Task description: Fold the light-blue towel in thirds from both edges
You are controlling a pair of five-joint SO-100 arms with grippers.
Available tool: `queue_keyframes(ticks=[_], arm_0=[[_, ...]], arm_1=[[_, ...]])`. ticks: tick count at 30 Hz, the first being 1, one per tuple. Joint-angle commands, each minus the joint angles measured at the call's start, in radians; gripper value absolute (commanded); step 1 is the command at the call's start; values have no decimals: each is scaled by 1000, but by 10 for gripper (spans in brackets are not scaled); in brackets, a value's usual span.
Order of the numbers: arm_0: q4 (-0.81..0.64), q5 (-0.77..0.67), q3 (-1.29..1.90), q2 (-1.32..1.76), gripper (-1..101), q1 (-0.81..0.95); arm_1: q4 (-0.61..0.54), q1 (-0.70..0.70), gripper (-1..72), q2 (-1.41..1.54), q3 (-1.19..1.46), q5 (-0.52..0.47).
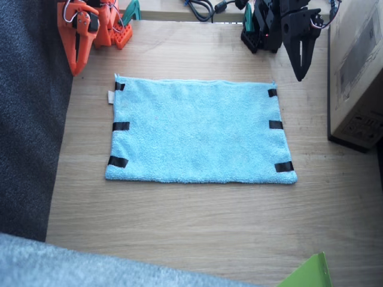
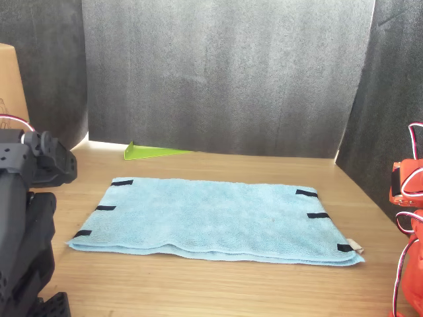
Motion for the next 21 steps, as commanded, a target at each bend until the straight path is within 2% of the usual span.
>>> queue_keyframes(ticks=[1, 21], arm_0=[[14, 17, 0, 6, -3, -2], [14, 14, 0, 6, -3, 2]], arm_1=[[15, 12, 0, 8, 9, 5], [15, 25, 0, 8, 8, -5]])
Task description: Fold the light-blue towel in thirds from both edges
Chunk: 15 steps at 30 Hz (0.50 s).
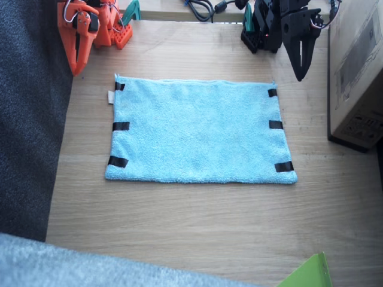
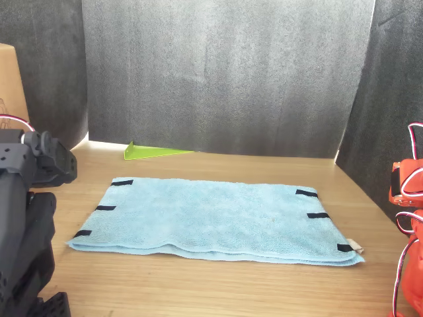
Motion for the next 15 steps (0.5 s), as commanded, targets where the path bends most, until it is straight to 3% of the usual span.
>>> queue_keyframes(ticks=[1, 15], arm_0=[[14, 15, 0, 6, -3, 2], [3, 51, -23, 6, -4, 25]], arm_1=[[15, 20, 0, 8, 8, -5], [3, 20, 0, 8, -2, -25]])
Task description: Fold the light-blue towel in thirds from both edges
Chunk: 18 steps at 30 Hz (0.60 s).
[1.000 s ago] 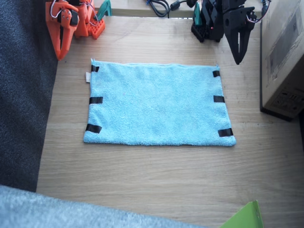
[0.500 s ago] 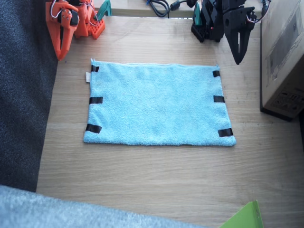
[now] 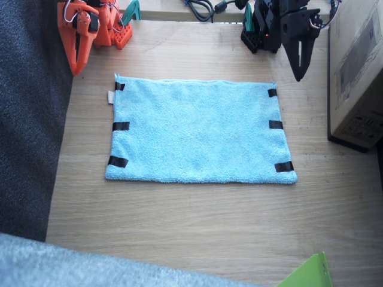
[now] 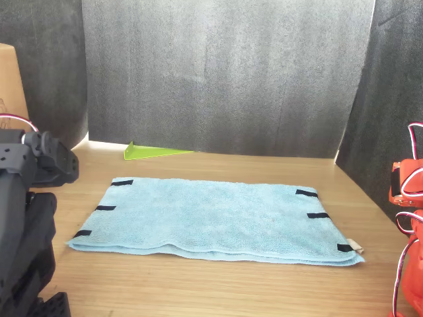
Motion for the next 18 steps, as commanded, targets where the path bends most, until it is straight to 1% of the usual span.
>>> queue_keyframes(ticks=[1, 5, 8, 10, 12, 13, 14, 16, 17, 18], arm_0=[[8, 20, -35, 6, -4, 38], [-6, 32, -67, -20, -4, 43], [-37, 55, -137, -150, -5, 32], [-60, 58, -230, -325, -5, 34], [-77, 63, -328, -499, -4, 37], [-84, 75, -370, -561, -4, 35], [-87, 78, -407, -615, -4, 34], [-89, 89, -472, -709, -4, 23], [-87, 89, -502, -755, -4, 18], [-86, 89, -531, -801, -4, 12]], arm_1=[[-5, 20, -1, 8, -2, -9], [-38, 34, -1, -72, -52, -14], [-67, 38, -1, -318, -218, -15], [-43, 52, -1, -549, -391, -28], [6, 74, -1, -773, -568, -51], [49, 86, -1, -881, -660, -132], [83, 91, -1, -973, -741, -192], [94, 84, -1, -1098, -830, -137], [72, 94, -1, -1129, -847, -137], [52, 112, -1, -1155, -859, -161]])
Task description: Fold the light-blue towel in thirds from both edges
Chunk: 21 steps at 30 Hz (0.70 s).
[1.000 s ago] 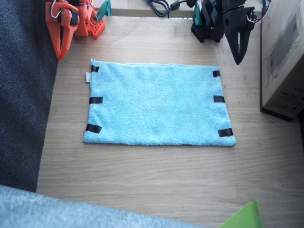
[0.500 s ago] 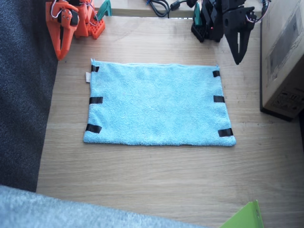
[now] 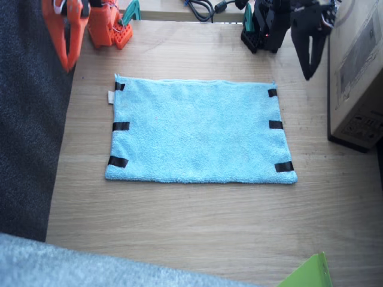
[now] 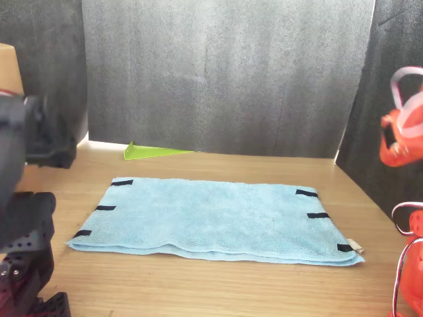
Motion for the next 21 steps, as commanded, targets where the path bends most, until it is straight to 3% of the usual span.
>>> queue_keyframes(ticks=[1, 4, 6, 8, 15, 21], arm_0=[[6, 14, -123, -143, -4, -18], [6, 14, -167, -252, -2, -31], [0, 12, -176, -298, 63, -32], [-2, 12, -176, -327, 102, -29], [-12, 25, -127, -356, 200, -34], [-20, 17, -121, -388, 218, -48]], arm_1=[[-17, 67, -1, -121, -75, -17], [-2, 133, -1, -241, -147, -25], [-6, 160, 6, -319, -173, -15], [-17, 181, 77, -377, -179, -15], [-9, 245, 172, -459, -190, 14], [0, 262, 185, -502, -190, 20]])
